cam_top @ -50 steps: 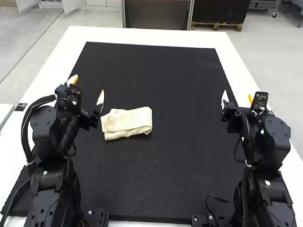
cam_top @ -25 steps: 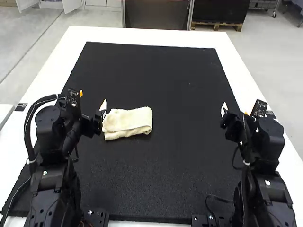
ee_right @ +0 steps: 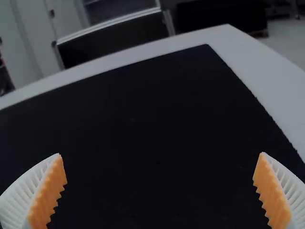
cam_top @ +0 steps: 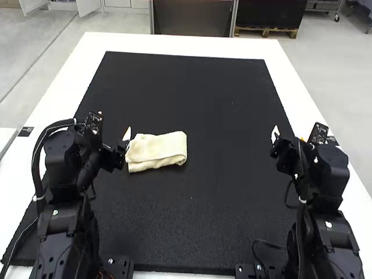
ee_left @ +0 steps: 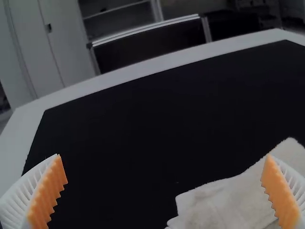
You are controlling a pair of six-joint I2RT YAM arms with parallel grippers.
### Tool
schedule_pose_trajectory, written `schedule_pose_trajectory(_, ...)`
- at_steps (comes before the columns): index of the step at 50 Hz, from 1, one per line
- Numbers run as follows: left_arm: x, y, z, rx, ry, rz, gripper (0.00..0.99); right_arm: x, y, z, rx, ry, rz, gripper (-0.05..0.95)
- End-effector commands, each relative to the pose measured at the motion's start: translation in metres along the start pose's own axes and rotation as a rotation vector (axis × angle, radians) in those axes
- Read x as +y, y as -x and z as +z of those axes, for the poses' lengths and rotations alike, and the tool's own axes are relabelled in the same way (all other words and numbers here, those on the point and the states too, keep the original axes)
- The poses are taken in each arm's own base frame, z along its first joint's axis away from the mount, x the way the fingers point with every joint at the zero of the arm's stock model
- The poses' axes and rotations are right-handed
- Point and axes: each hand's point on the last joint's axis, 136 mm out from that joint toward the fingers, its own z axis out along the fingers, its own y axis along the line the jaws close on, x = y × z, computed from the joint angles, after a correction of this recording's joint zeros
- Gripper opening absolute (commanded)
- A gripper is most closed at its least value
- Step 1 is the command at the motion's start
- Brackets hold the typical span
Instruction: Fold the towel.
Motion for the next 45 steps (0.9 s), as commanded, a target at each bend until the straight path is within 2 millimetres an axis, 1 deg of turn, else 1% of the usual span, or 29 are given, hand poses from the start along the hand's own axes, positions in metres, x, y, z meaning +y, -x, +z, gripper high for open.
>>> schedule_pose_trajectory(1,0.000,-0.001,0.000,0.000,0.000,0.015,0.961,-0.007,-0.001,0.000,-0.001,-0.033,0.013,0.91)
schedule_pose_trajectory(20,0.000,-0.001,0.000,0.000,0.000,0.015,0.961,-0.008,-0.002,0.000,0.000,-0.034,0.011,0.91)
schedule_pose_trajectory(27,0.003,-0.002,0.000,0.002,0.012,0.015,0.961,-0.007,-0.002,0.000,0.000,-0.030,0.011,0.91)
schedule_pose_trajectory(29,0.000,-0.001,0.000,0.001,0.001,0.017,0.961,-0.005,-0.003,0.000,0.003,-0.023,0.010,0.91)
schedule_pose_trajectory(33,-0.012,0.001,0.001,-0.010,-0.048,0.019,0.961,0.001,-0.004,0.000,0.008,-0.001,0.008,0.91)
schedule_pose_trajectory(40,-0.031,0.005,0.002,-0.028,-0.129,0.028,0.961,0.018,-0.007,0.000,0.019,0.069,0.000,0.91)
schedule_pose_trajectory(45,-0.036,0.004,0.002,-0.026,-0.149,0.054,0.961,0.022,-0.007,-0.001,0.020,0.084,-0.002,0.91)
